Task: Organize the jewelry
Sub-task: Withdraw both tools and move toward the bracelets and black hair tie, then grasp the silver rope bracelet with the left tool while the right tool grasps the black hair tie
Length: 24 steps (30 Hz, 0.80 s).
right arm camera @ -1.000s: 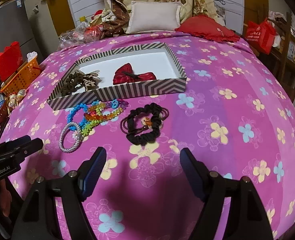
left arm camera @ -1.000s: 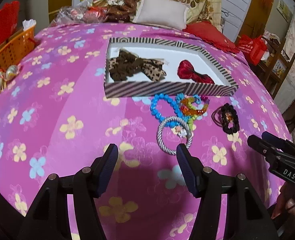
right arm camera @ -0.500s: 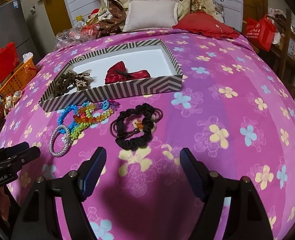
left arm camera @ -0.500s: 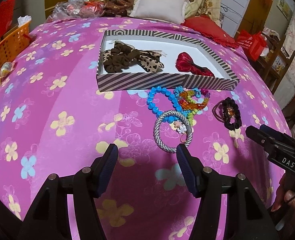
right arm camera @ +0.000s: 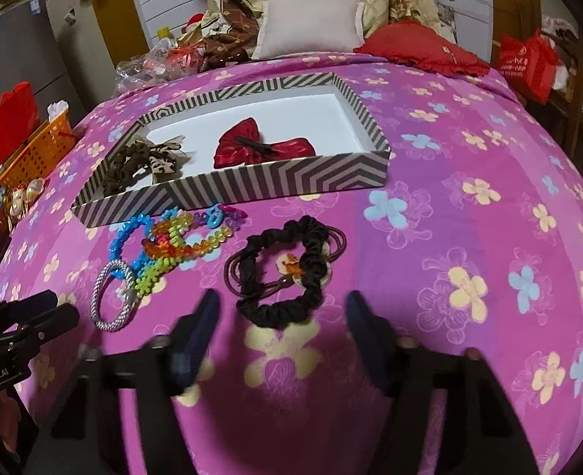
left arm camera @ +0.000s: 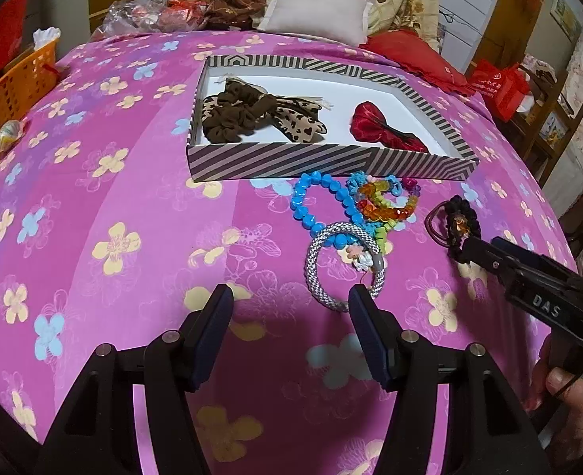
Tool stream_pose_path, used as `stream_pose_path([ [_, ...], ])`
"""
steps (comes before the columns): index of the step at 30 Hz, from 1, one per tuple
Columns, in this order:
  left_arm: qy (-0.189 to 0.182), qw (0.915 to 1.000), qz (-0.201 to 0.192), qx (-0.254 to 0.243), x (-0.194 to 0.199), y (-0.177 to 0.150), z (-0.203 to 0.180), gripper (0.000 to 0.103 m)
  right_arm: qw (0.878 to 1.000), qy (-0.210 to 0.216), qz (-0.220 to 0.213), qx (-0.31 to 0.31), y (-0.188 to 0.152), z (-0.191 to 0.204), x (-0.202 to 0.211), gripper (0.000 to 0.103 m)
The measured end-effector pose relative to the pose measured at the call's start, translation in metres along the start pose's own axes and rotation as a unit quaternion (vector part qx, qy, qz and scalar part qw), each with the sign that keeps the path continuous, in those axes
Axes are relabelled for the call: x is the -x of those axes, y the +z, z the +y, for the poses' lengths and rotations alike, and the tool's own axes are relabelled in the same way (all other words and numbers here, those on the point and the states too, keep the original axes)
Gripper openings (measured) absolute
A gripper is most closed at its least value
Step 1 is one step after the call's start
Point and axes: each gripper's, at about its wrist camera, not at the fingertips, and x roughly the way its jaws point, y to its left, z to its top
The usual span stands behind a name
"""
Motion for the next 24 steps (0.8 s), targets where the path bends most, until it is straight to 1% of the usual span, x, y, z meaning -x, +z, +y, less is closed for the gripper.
stream_pose_path([
  [2, 0.0, 1.0, 0.001, 0.0, -0.001, 0.0, 0.001, 0.037, 1.0, 0.008, 0.007, -0.003, -0.001, -0.002, -0.005, 0.045],
  [3, 0.0, 1.0, 0.002, 0.0, -0.002, 0.0, 0.001, 0.037, 1.0, 0.008, 0.008, -0.001, -0.002, -0.002, -0.006, 0.041],
  [4, 0.0, 1.0, 0.002, 0.0, -0.002, 0.0, 0.001, 0.037, 1.0, 0.007, 0.008, 0.001, -0.004, -0.002, -0.006, 0.034],
  [5, 0.0, 1.0, 0.002, 0.0, -0.003, 0.001, 0.001, 0.037, 1.0, 0.006, 0.006, 0.004, -0.005, -0.002, -0.005, 0.029],
  [7, -0.002, 1.0, 0.003, 0.0, -0.004, 0.001, 0.001, 0.038, 1.0, 0.011, 0.003, 0.01, -0.007, -0.001, -0.003, 0.024],
  [10, -0.005, 1.0, 0.005, 0.0, -0.005, 0.002, -0.001, 0.037, 1.0, 0.01, -0.001, 0.014, -0.007, -0.001, -0.001, 0.024],
  [13, -0.012, 0.9999, 0.001, -0.002, -0.004, 0.003, -0.003, 0.037, 1.0, 0.019, -0.004, -0.002, -0.004, -0.006, 0.002, 0.024],
  [15, -0.016, 0.9999, 0.0, -0.004, -0.004, 0.004, -0.005, 0.037, 1.0, 0.022, 0.007, -0.009, -0.003, -0.01, -0.001, 0.03],
  [16, -0.019, 0.9998, 0.0, -0.005, -0.005, 0.005, -0.005, 0.037, 1.0, 0.023, 0.008, -0.012, -0.003, -0.01, -0.002, 0.038],
  [17, -0.02, 0.9998, 0.0, -0.006, -0.005, 0.005, -0.006, 0.037, 0.999, 0.027, 0.006, -0.017, -0.003, -0.012, -0.002, 0.043],
  [19, -0.02, 0.9998, 0.001, -0.008, -0.006, 0.006, -0.007, 0.037, 0.999, 0.032, 0.004, -0.023, -0.003, -0.013, -0.002, 0.047],
  [21, -0.02, 0.9998, 0.002, -0.011, -0.008, 0.008, -0.009, 0.037, 0.999, 0.034, 0.004, -0.024, -0.002, -0.012, -0.002, 0.047],
  [24, -0.02, 0.9997, 0.002, -0.013, -0.012, 0.012, -0.012, 0.037, 1.0, 0.025, 0.006, -0.016, -0.001, -0.011, -0.007, 0.047],
])
